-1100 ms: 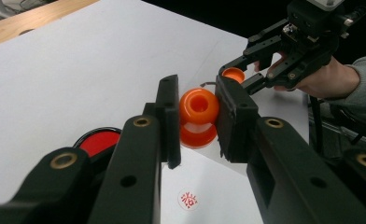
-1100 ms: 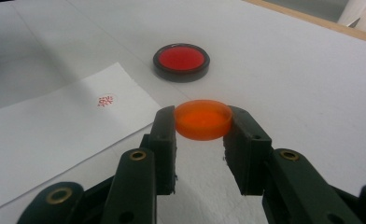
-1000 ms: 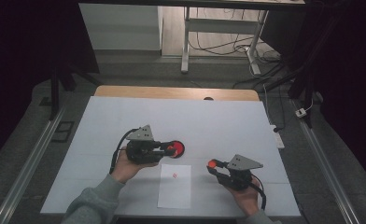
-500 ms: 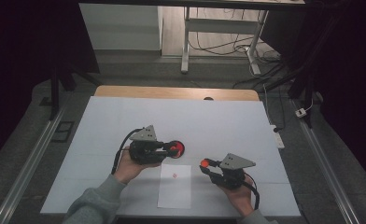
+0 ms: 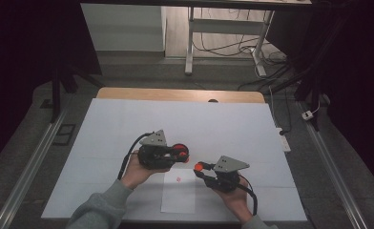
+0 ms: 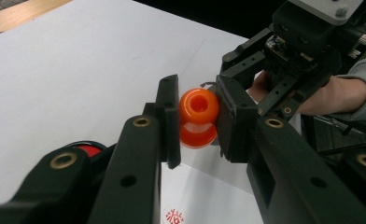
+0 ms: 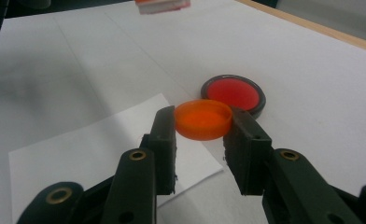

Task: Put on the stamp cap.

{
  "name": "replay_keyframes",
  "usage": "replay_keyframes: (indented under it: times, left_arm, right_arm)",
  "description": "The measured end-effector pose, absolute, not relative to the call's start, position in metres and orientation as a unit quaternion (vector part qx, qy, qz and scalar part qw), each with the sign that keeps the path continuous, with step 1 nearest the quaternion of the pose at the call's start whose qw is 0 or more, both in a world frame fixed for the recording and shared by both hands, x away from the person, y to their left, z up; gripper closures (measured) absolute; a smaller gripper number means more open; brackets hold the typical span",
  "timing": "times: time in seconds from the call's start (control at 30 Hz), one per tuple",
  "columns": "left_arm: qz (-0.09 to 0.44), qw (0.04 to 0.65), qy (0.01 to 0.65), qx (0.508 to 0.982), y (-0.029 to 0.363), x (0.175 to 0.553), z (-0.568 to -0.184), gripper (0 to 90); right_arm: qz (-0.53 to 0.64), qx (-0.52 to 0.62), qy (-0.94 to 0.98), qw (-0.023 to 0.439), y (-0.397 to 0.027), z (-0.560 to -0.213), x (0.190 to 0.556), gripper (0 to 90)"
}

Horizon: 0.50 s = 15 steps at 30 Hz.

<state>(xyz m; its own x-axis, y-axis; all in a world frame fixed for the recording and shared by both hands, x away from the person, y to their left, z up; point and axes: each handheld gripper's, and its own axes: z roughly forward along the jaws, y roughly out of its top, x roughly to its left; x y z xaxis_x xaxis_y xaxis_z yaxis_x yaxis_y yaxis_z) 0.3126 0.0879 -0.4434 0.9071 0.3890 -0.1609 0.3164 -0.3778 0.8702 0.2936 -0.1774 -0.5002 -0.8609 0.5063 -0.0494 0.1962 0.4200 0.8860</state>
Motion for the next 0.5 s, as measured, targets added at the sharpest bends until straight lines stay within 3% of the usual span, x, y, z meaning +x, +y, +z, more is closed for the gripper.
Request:
replay_keyframes:
  times: [0.5]
  left_arm:
    - [0.029,0.511,0.206,0.834,0.077,0.312,-0.448,72.0]
  right_arm:
    - [0.508,0.201,0.825,0.145,-0.164,-0.498,0.294,64.4]
